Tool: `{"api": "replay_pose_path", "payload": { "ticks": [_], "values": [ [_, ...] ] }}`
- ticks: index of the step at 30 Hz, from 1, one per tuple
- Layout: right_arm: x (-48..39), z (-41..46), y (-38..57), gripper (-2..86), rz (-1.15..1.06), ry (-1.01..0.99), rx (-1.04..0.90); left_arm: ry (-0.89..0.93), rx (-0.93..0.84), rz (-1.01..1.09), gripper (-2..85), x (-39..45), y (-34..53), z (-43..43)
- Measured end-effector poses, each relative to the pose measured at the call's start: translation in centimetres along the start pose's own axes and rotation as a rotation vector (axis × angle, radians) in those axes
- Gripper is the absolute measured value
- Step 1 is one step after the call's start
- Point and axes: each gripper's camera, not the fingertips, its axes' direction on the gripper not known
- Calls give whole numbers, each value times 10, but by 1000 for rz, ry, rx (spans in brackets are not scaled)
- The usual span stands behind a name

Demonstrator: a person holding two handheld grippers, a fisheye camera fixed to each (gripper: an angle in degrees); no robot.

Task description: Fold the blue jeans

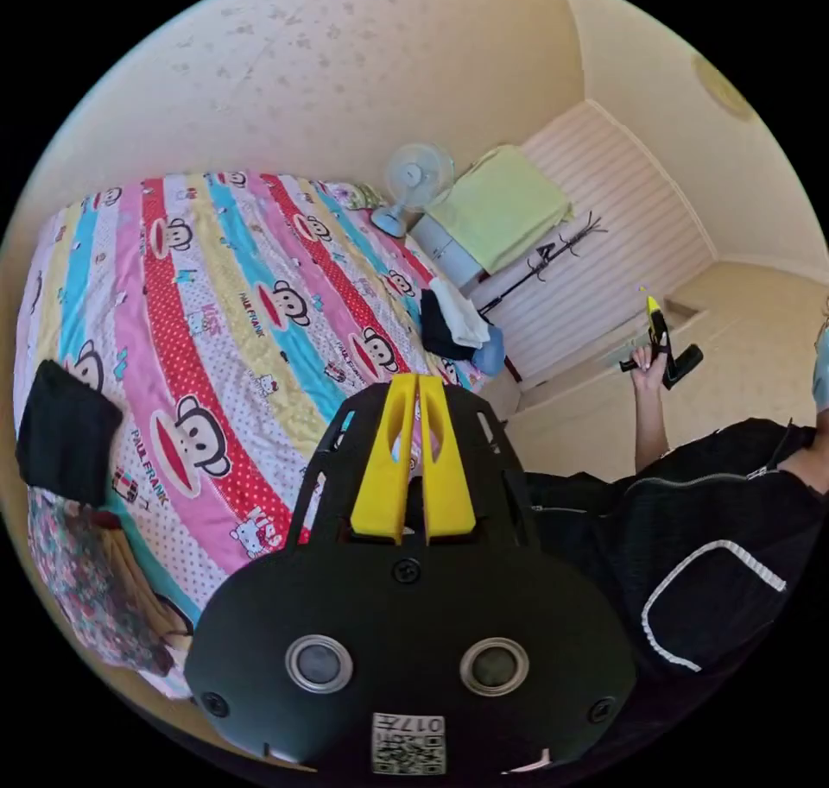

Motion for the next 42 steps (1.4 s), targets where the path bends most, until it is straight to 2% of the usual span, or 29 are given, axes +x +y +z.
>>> {"api": "replay_pose_path", "payload": {
  "ticks": [3,4,7,9,13,14,16,18,20,22,26,28,30,34,38,42],
  "values": [
    [-9,-98,38,11,47,279,122,83,-58,127,-9,51,-39,39],
    [-9,-112,41,12,56,327,115,174,-64,193,-10,75,-54,50],
    [-8,-165,42,27,29,443,152,277,-55,380,-10,142,-85,64],
    [-6,-187,38,38,-31,477,241,208,-33,496,-10,188,-99,66],
    [8,-196,34,52,-45,554,323,-57,81,784,-10,305,-123,69],
    [14,-197,37,53,-43,561,360,-79,101,826,-10,321,-126,69],
    [27,-193,44,54,-38,559,392,-73,166,1041,-10,379,-136,71],
    [55,-181,55,53,-20,544,357,-79,223,1097,-9,411,-149,77],
    [83,-167,63,55,12,509,300,-56,294,1080,-9,432,-164,86],
    [116,-152,73,61,57,434,250,77,346,961,-7,442,-192,109],
    [200,-101,94,124,181,336,91,292,194,747,7,445,-247,176],
    [233,-76,96,146,193,330,18,279,103,652,45,457,-277,219],
    [272,-40,93,150,158,316,-79,214,48,648,59,474,-297,247],
    [338,8,91,146,175,254,-89,129,-94,699,67,517,-342,300],
    [425,62,109,122,342,128,-40,157,-186,631,66,528,-378,344],
    [487,110,148,134,546,228,-75,223,-276,536,68,528,-407,402]
  ]
}}
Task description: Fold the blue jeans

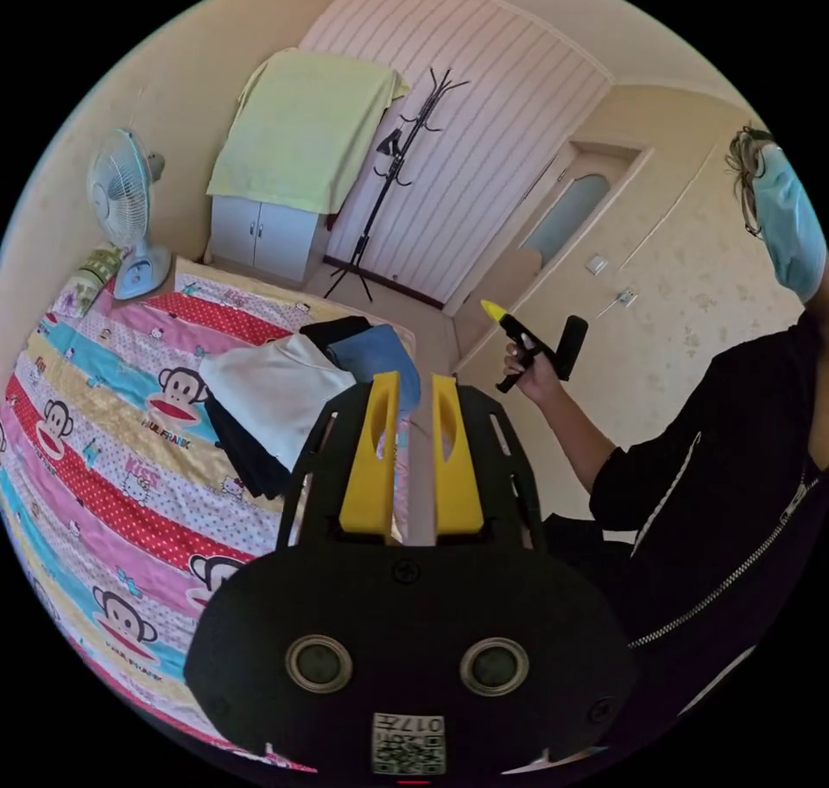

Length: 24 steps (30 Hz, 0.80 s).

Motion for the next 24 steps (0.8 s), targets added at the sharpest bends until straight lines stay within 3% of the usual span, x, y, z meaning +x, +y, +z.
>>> {"api": "replay_pose_path", "payload": {
  "ticks": [8,13,15,24],
  "values": [
    [87,88,54,162,285,111,-185,157,-230,61,111,1,-51,161],
    [121,130,84,169,434,147,-263,13,-281,254,126,24,-91,260],
    [129,145,104,170,588,109,-219,-29,-324,283,127,24,-108,290],
    [129,189,139,163,920,102,-122,-353,-235,247,124,-21,-235,353]
  ]
}}
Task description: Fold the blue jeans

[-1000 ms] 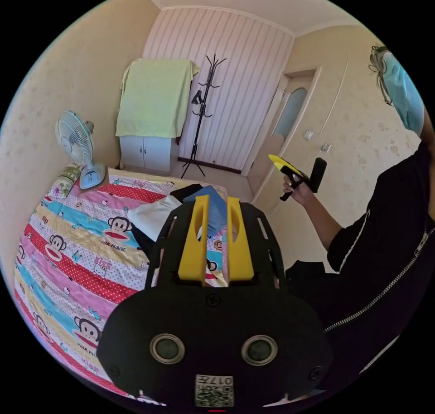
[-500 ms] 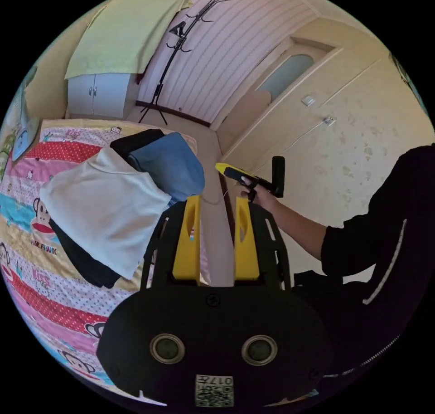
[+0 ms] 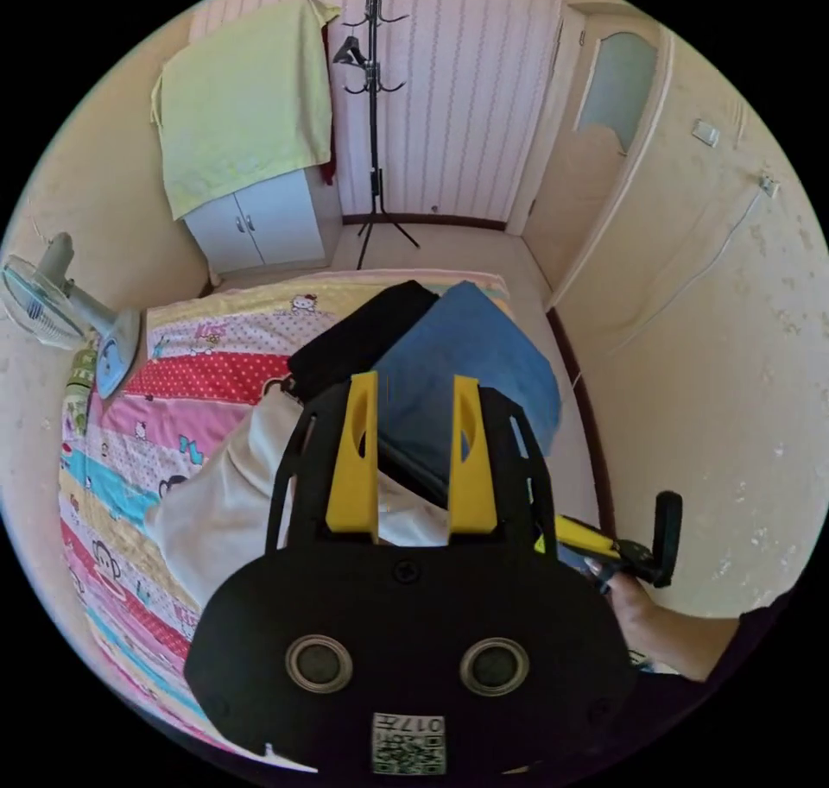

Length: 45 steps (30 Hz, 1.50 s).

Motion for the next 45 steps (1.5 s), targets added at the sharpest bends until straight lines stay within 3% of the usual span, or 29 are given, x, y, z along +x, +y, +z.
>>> {"api": "replay_pose_path", "payload": {
  "ticks": [4,7,12,15,20,28,31,36,39,45],
  "values": [
    [-7,10,-4,138,60,-113,37,-108,-143,41,96,-33,-40,45],
    [-11,7,-15,110,109,-185,53,96,-382,-74,63,-61,-48,94],
    [-6,-24,-24,24,183,-224,56,176,-410,-151,33,-78,-49,94],
    [-15,-59,-23,26,142,-273,84,272,-427,-62,24,-67,-44,81],
    [-38,-131,-17,27,46,-450,124,481,-388,-134,19,-60,3,35],
    [-123,-271,24,30,-484,-677,-55,774,-196,-217,20,-60,154,-113],
    [-162,-318,56,29,-687,-925,-86,856,-84,-110,25,-65,201,-199],
    [-246,-368,106,29,-830,-1600,-60,1092,248,-90,35,-92,299,-343],
    [-305,-386,139,29,-868,-1769,-44,998,465,-79,46,-104,385,-439],
    [-426,-428,208,28,-1054,-1583,-73,540,696,-136,80,-95,608,-596]
  ]
}}
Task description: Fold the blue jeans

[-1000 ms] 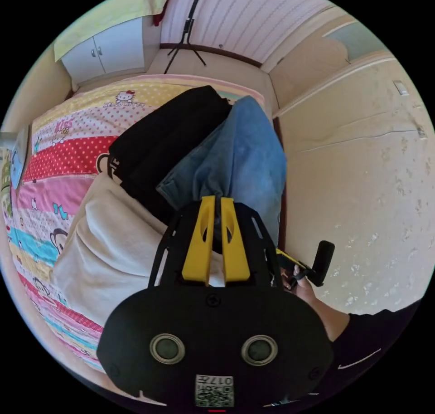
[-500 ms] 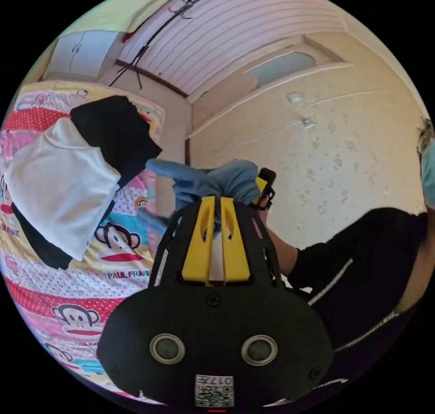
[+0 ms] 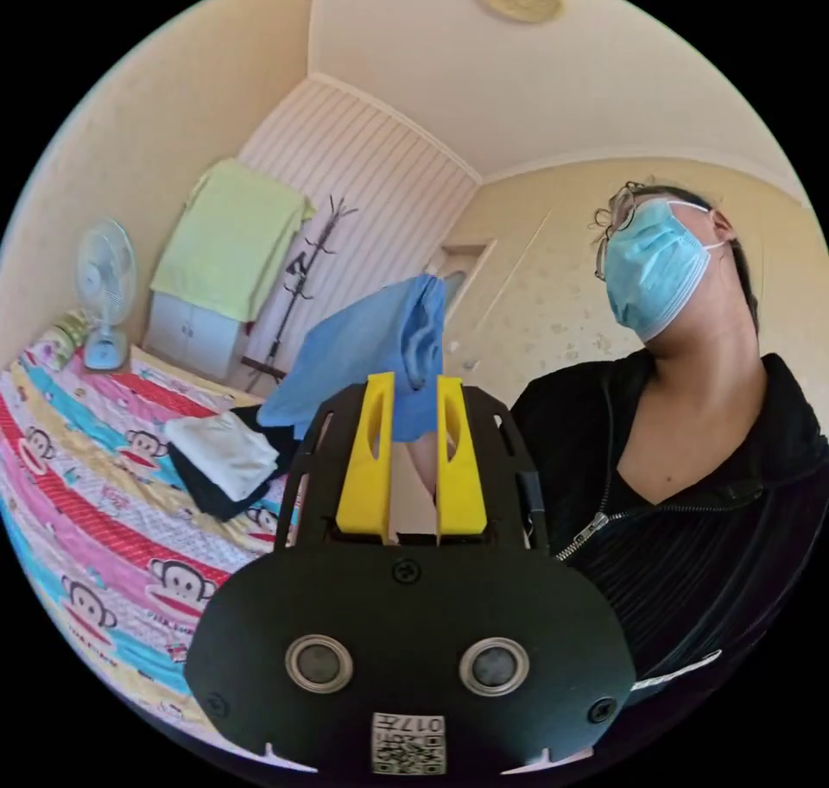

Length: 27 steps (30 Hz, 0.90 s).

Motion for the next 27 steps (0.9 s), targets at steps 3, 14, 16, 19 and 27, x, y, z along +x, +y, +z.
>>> {"api": "replay_pose_path", "payload": {
  "ticks": [3,14,16,19,27],
  "values": [
    [-16,85,-6,29,-45,26,-157,-264,209,47,68,50,73,-92],
    [-109,329,84,29,-161,298,-328,-326,405,109,139,69,221,-150],
    [-118,356,104,29,-132,380,-389,-370,439,187,142,83,239,-160],
    [-122,380,137,29,-73,316,-419,-791,569,100,147,93,271,-173],
    [-108,398,191,28,87,208,-415,-839,729,-12,115,70,337,-193]
  ]
}}
